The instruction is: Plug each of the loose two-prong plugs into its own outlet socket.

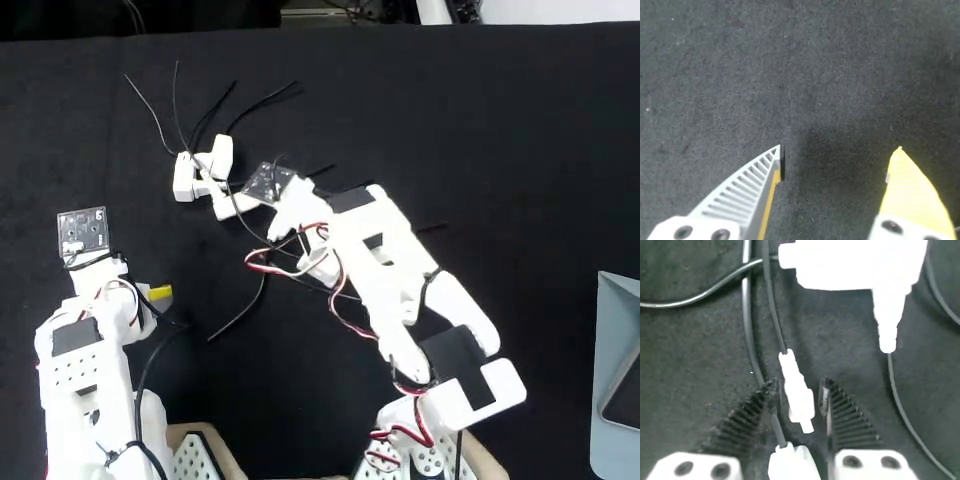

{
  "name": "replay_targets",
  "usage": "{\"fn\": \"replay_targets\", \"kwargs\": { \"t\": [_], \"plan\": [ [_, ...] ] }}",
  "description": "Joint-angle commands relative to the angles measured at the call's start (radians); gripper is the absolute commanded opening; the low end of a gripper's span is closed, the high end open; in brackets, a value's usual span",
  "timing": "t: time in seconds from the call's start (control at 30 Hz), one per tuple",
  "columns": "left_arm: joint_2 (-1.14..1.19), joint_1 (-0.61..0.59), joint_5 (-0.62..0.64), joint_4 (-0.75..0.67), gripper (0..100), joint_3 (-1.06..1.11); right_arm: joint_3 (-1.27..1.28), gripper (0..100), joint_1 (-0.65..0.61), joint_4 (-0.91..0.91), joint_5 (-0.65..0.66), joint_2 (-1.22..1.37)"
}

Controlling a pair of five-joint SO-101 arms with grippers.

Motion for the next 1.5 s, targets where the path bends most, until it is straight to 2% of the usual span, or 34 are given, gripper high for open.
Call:
{"fn": "replay_targets", "kwargs": {
  "t": [0.0,0.1,0.23,0.33,0.5,0.63,0.87,1.37,1.47],
  "plan": [
    [-0.014,0.015,-0.015,-0.018,33,-0.005,-0.028,12.8,-0.014,0.009,0.026,-0.004],
    [-0.014,0.015,-0.015,-0.018,33,-0.005,-0.028,12.8,0.005,0.015,0.028,-0.004],
    [-0.014,0.015,-0.015,-0.018,33,-0.005,-0.028,12.7,0.040,0.015,0.137,0.015],
    [-0.014,0.015,-0.015,-0.018,33,-0.005,-0.028,12.7,0.038,0.015,0.152,0.058],
    [-0.014,0.015,-0.015,-0.018,33,-0.005,-0.054,11.9,0.043,0.015,0.150,0.077],
    [-0.014,0.015,-0.015,-0.018,33,-0.005,-0.076,6.4,0.044,0.015,0.144,0.077],
    [-0.014,0.015,-0.015,-0.018,33,-0.007,-0.079,13.8,0.040,0.044,0.143,0.077],
    [-0.014,0.015,-0.015,-0.020,33,-0.007,-0.107,1.1,0.034,0.051,0.141,0.048],
    [-0.014,0.015,-0.015,-0.020,33,-0.008,-0.111,1.2,0.044,0.094,0.092,-0.033]
  ]
}}
